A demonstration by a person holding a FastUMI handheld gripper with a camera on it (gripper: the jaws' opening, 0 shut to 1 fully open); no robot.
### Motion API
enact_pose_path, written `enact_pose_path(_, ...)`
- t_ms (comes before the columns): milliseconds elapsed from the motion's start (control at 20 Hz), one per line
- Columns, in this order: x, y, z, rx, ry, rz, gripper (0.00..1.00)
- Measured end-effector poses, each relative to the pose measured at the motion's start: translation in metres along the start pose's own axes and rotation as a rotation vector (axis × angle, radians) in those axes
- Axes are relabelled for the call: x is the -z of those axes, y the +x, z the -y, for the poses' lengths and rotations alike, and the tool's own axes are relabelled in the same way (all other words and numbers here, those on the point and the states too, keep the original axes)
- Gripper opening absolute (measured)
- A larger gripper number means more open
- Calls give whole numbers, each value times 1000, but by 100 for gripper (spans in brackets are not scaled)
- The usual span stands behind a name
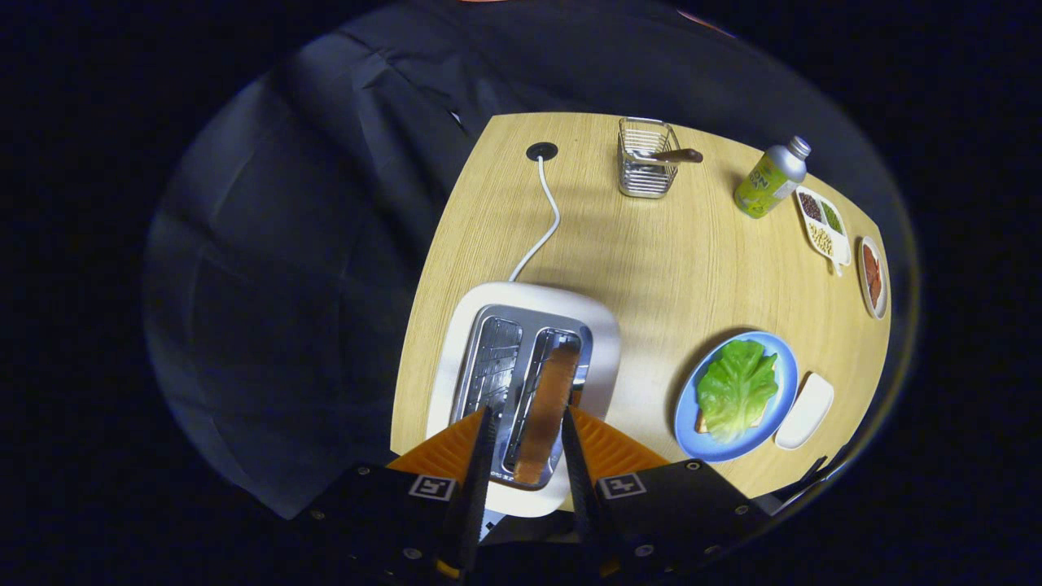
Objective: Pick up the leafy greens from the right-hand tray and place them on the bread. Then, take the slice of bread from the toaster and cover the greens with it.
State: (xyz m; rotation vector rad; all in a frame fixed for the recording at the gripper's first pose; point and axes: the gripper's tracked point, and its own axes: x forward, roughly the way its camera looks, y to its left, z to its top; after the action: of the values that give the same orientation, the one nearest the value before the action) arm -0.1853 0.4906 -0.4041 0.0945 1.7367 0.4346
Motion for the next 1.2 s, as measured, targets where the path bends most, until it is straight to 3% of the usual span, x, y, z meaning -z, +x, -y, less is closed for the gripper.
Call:
enact_pose_path(250,-3,9,15,73,31,-3,30)
enact_pose_path(450,-9,9,14,45,58,36,18)
enact_pose_path(700,-11,-7,14,-21,85,79,14)
enact_pose_path(1200,-12,-82,18,-255,113,196,13)
